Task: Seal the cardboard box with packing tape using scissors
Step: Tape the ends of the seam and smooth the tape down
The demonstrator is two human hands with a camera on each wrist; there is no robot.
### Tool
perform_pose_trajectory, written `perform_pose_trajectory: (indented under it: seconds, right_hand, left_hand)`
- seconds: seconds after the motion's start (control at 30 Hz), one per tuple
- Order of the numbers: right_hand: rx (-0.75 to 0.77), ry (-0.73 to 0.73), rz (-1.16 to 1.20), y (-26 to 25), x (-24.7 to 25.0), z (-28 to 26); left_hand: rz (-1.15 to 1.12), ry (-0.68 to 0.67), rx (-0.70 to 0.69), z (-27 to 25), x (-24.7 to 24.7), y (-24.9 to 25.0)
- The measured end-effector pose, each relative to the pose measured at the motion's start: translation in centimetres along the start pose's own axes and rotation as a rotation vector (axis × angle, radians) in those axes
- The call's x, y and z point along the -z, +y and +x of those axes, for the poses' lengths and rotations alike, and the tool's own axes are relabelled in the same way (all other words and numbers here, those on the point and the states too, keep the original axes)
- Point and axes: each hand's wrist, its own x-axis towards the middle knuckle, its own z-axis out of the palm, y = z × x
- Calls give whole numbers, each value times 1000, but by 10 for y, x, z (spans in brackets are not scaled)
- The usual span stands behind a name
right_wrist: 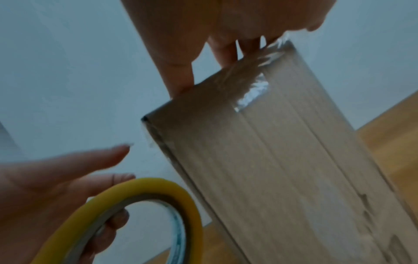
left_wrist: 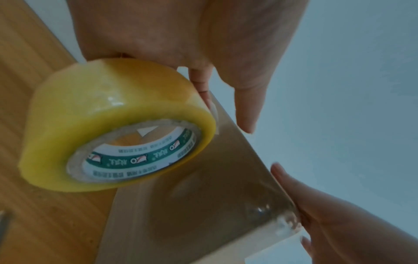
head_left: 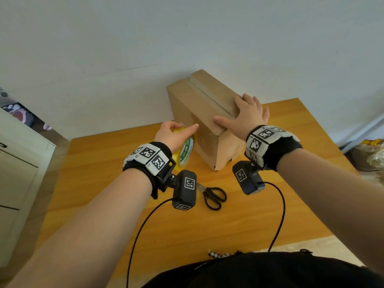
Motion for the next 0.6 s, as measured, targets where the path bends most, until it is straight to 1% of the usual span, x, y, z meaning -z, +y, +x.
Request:
perform_pose_trajectory:
  seconds: [0.13, 0.23, 0.27, 0.33, 0.4, 0.43, 0.6]
  right_hand:
    - [128, -63, 66, 6, 14, 1]
    - [165, -55, 52, 2, 18, 2]
    - [173, -30, 10, -3, 18, 2]
    - [202, 13, -162, -13, 15, 0]
    - [227, -14, -343, -23, 8, -2]
    - [240, -36, -395, -27, 4, -2]
    - [339, -96, -451, -28, 1, -4]
  left_hand:
    - [-18, 67, -7, 5, 13, -2]
    - [-34, 110, 1, 8, 18, -3]
    - [-38, 120, 4, 8, 19, -3]
    - [-43, 127, 14, 8, 20, -5]
    - [-57, 124, 27, 7, 20, -6]
    - [-63, 122, 30, 6, 20, -7]
    - [-98, 119, 51, 3, 25, -10]
